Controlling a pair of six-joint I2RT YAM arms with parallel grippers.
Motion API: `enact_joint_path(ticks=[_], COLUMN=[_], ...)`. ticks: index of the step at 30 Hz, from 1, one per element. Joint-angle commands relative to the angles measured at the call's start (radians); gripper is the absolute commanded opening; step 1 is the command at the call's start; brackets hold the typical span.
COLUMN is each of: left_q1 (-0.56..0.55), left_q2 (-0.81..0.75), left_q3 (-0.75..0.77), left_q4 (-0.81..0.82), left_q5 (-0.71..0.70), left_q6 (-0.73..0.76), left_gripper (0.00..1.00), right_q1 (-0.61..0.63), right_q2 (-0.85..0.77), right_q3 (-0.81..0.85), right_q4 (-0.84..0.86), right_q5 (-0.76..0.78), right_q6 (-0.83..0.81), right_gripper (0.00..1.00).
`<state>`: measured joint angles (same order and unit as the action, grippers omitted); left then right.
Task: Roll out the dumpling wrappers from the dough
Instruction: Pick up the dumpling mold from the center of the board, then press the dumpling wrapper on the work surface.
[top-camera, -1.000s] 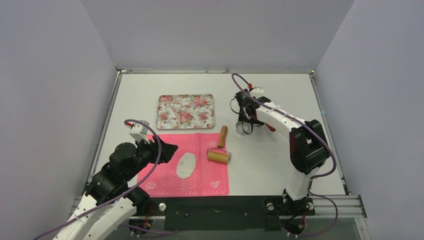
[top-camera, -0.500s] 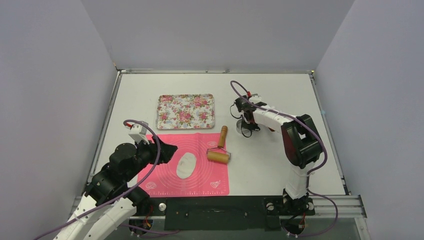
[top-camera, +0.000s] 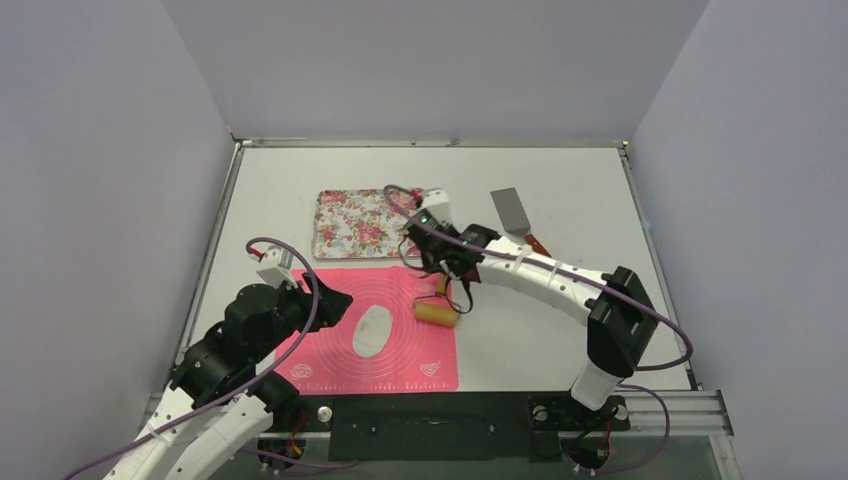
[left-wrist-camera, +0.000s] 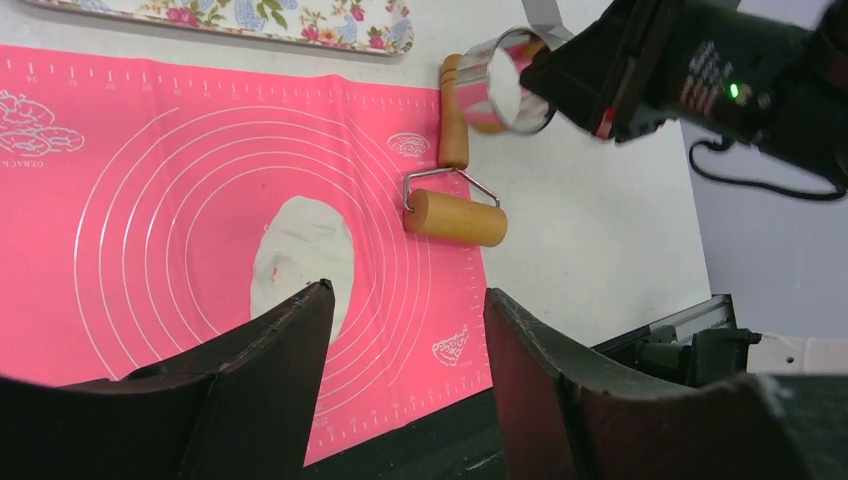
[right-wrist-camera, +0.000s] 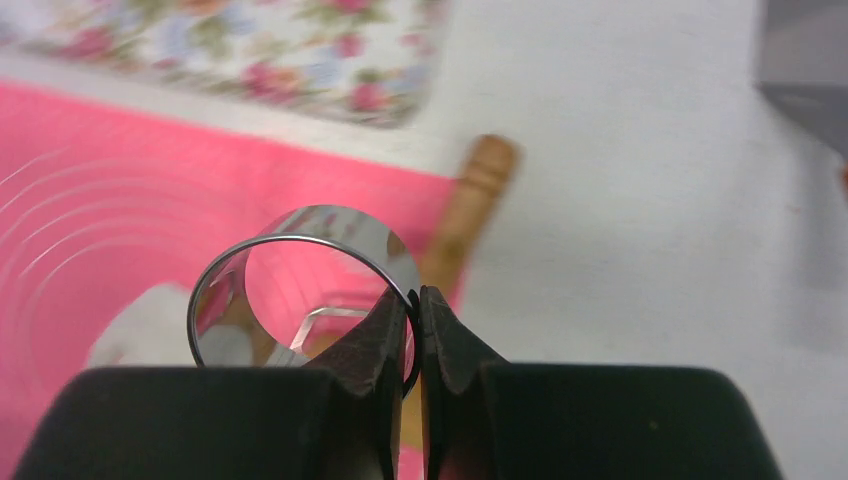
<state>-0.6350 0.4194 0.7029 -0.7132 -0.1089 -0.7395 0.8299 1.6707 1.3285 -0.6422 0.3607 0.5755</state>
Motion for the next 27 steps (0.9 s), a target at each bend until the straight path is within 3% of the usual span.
enact_joint_path(ticks=[1, 11, 20, 27], left_q1=[0.0, 0.0, 0.0, 0.0], left_q2=[0.036, 0.141, 0.291, 0.325], left_q3=[-0.001, -0.124, -0.209, -0.291], left_q4=[-0.003, 0.049, 0.121, 0.267], left_q5=[-0.008, -0.039, -0.064, -0.028], left_q6=[-0.068, -0.183, -0.25, -0.271], left_gripper=[0.55, 0.53, 0.42, 0.38], right_q1=[0.231, 0.349, 0.356, 0.355], right_q2=[0.083, 0.284, 0.316, 0.307], right_q3=[0.114, 0.281, 0.209, 0.154], right_q4=[-0.026, 0.057, 0.12, 0.162], right_q5=[-0.02, -0.107, -0.161, -0.198], right_q6=[-0.07, -0.107, -0.117, -0.123], right_gripper=[0.0, 0.0, 0.0, 0.0])
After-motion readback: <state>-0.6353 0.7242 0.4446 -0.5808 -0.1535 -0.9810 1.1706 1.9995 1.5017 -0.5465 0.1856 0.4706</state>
